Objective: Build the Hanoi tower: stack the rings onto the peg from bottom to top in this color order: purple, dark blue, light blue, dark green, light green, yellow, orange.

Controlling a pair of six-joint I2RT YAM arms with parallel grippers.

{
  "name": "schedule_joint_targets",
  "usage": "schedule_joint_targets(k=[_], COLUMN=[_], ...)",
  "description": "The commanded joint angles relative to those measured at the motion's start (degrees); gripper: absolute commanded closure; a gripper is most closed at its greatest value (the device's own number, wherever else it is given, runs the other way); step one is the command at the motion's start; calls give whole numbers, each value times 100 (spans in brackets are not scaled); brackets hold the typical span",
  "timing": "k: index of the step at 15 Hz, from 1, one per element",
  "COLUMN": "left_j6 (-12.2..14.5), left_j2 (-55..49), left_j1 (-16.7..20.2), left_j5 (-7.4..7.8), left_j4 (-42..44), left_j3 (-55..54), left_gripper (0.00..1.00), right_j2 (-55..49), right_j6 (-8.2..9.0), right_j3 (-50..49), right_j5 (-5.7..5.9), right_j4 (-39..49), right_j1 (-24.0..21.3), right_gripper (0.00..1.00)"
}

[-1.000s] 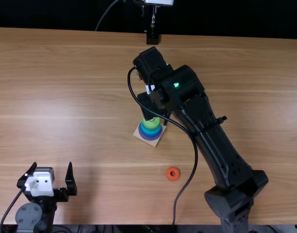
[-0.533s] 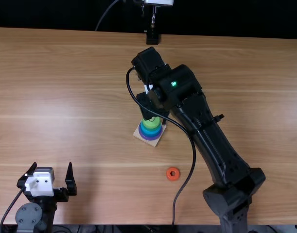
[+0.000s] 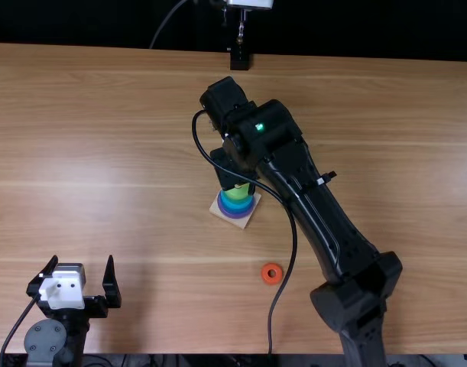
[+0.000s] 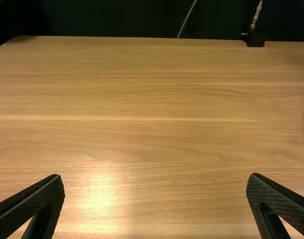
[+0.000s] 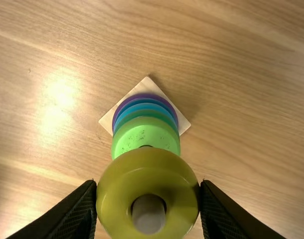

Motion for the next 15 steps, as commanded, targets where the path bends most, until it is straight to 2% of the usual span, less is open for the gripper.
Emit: schedule_joint_targets(k=[1,2,8,10,12,15], left_j6=[63,63,63,63,63,63], left_j2=[-67,-67,-67,-67,-67,-67], left_j1=[-20,-20,-20,-20,-20,-20], left_j5=[-5,-5,-5,-5,-5,-5], left_j4=[-451,-451,-451,-451,-451,-451], left_j3=[-600,-600,-600,-600,-600,-600], left_gripper=[0,0,0,0,0,0], right_j2=[22,22,-83,-628,-1226,-2527], right_j6=[41,31,31,20,10,-1], right_j3=[93,66,172,-30,-1085,-2957], right_j5=[4,4,36,36,47,57], right_j4=[7,7,134,186,1009,2971], right_j1=[58,67,243,260,260,234], right_gripper=[43,0,0,0,0,0])
